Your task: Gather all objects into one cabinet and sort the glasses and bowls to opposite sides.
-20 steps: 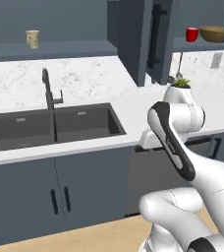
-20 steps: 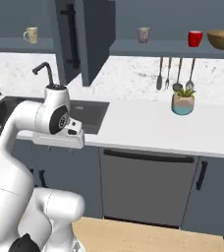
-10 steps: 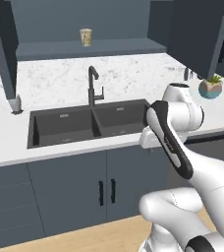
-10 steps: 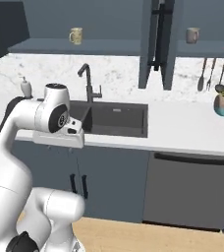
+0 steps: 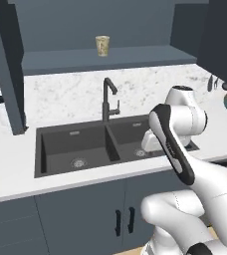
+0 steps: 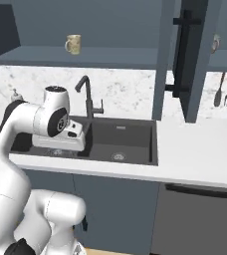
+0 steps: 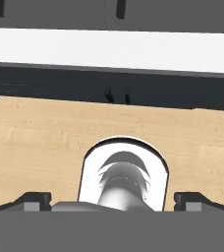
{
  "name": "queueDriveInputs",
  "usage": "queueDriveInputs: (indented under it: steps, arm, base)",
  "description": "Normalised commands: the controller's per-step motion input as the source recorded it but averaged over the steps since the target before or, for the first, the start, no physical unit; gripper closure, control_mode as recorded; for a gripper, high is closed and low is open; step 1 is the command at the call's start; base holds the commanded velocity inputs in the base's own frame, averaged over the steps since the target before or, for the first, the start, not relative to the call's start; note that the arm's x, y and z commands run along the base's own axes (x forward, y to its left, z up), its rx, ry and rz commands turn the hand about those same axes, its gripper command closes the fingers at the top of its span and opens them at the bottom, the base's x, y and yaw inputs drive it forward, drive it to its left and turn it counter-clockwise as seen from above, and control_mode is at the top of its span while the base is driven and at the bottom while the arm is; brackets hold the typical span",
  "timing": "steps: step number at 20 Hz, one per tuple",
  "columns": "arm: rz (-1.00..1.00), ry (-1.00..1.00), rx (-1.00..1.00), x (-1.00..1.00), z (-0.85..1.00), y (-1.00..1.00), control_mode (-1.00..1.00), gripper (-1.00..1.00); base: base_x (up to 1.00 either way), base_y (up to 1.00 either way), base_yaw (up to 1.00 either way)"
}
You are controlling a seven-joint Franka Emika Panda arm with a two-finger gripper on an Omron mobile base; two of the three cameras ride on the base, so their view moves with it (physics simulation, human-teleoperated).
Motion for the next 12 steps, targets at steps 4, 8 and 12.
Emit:
queueDriveInputs:
  steps: [4, 8, 12]
  arm:
    - [0.00, 0.00, 0.00, 0.00, 0.00, 0.00, 1.00, -1.00]
    - [0.00, 0.00, 0.00, 0.00, 0.00, 0.00, 1.00, -1.00]
    - [0.00, 0.00, 0.00, 0.00, 0.00, 0.00, 1.00, -1.00]
  base:
    - [0.99, 0.15, 0.00]
    - [0.37, 0.25, 0.00]
    - [0.19, 0.06, 0.00]
